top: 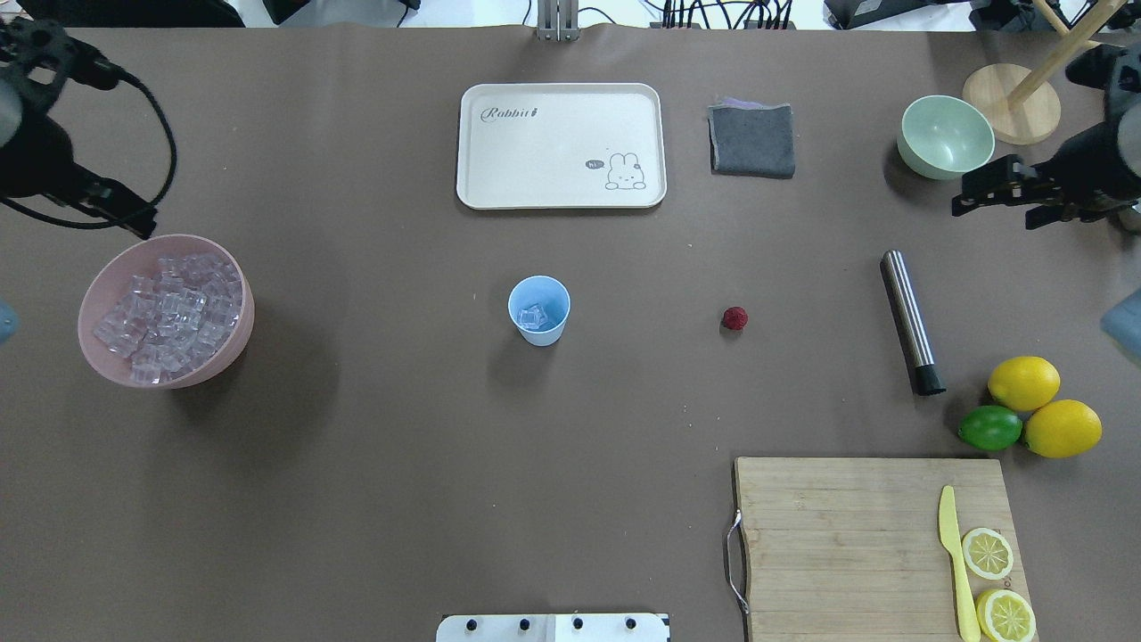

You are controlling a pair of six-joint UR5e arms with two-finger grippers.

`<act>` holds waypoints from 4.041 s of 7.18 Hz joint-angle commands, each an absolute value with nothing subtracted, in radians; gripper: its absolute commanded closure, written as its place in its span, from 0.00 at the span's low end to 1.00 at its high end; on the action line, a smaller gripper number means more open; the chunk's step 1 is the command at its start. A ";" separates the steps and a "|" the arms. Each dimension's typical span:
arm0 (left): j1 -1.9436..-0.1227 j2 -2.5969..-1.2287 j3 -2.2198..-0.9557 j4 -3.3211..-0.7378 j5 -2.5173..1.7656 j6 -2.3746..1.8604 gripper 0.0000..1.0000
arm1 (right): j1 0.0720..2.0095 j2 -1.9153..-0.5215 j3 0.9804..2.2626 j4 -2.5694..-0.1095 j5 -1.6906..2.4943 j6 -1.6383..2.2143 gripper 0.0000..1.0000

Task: Mash ice and strawberries in cup
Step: 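Raise the left arm away from the cup while the right arm moves in, then lower the right gripper onto the red strawberry and grasp it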

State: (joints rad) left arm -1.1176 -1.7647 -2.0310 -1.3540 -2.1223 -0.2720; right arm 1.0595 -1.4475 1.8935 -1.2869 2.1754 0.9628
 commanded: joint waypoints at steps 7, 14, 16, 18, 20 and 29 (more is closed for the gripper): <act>-1.643 -1.434 -1.819 -1.361 -2.352 0.255 0.02 | 0.776 -1.281 1.861 -1.413 1.994 1.141 0.00; -1.641 -1.436 -1.822 -1.364 -2.353 0.255 0.02 | 0.667 -1.166 1.665 -1.312 1.872 1.249 0.02; -1.641 -1.436 -1.822 -1.364 -2.352 0.255 0.02 | 0.658 -1.161 1.618 -1.250 1.870 1.275 0.02; -1.641 -1.436 -1.822 -1.364 -2.353 0.255 0.02 | 0.641 -1.163 1.626 -1.256 1.861 1.279 0.03; -1.641 -1.434 -1.822 -1.364 -2.353 0.255 0.02 | 0.620 -1.164 1.626 -1.259 1.841 1.279 0.05; -1.641 -1.422 -1.822 -1.385 -2.353 0.253 0.02 | 0.587 -1.117 1.686 -1.366 1.812 1.310 1.00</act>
